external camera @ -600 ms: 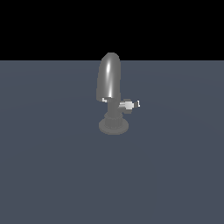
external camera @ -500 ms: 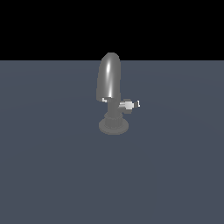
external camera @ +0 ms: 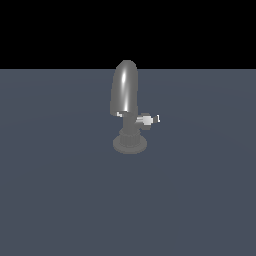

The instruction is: Turn on the faucet by rotating a designated handle.

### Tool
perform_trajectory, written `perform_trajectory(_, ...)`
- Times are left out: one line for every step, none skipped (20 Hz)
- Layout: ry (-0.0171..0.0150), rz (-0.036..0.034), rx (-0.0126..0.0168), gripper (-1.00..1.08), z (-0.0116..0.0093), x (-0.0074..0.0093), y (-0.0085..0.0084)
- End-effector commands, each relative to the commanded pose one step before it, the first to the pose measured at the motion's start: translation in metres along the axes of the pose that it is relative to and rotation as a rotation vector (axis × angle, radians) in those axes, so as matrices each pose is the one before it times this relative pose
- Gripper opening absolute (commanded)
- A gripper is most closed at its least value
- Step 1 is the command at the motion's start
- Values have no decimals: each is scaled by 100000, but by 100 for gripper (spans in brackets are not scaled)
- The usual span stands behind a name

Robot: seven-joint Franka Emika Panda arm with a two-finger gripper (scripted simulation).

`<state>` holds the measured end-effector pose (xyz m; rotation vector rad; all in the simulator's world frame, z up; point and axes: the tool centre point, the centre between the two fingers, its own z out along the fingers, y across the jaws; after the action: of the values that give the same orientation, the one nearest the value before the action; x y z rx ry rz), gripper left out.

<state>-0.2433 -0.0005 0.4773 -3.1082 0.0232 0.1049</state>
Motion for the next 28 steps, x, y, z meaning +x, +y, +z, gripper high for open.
perform_trajectory(-1965,1828,921,-100,-30,595,-162)
perform_trajectory(-952,901,457,-100,-23,291,-81)
perform_trajectory(-1034,978,496,-100,-24,316,-86)
perform_trajectory(-1115,1055,535,-100,-26,341,-93)
perform_trajectory(-1197,1133,574,-100,-29,366,-100)
perform_trajectory(-1281,1212,614,-100,-31,391,-106)
perform_trajectory(-1366,1293,655,-100,-33,417,-113)
perform_trajectory(-1452,1375,696,-100,-35,443,-119)
perform_trajectory(-1539,1457,737,-100,-37,470,-126)
perform_trajectory(-1582,1497,757,-100,-38,483,-129)
perform_trajectory(-1592,1508,762,-100,-39,486,-129)
perform_trajectory(-1601,1516,766,-100,-40,488,-130)
perform_trajectory(-1612,1526,771,-100,-40,492,-130)
perform_trajectory(-1620,1534,775,-100,-41,494,-131)
perform_trajectory(-1630,1543,780,-100,-42,497,-131)
perform_trajectory(-1639,1552,784,-100,-42,500,-131)
perform_trajectory(-1648,1560,788,-100,-43,502,-132)
perform_trajectory(-1657,1569,793,-100,-43,505,-132)
perform_trajectory(-1666,1577,797,-100,-44,508,-133)
perform_trajectory(-1675,1585,802,-100,-44,510,-133)
perform_trajectory(-1684,1593,806,-100,-45,513,-134)
perform_trajectory(-1693,1601,811,-100,-46,516,-134)
perform_trajectory(-1701,1608,816,-100,-46,518,-135)
perform_trajectory(-1711,1617,820,-100,-47,521,-135)
perform_trajectory(-1719,1624,825,-100,-47,523,-135)
perform_trajectory(-1728,1632,830,-100,-48,526,-136)
perform_trajectory(-1738,1640,835,-100,-49,528,-136)
perform_trajectory(-1747,1647,840,-100,-49,531,-136)
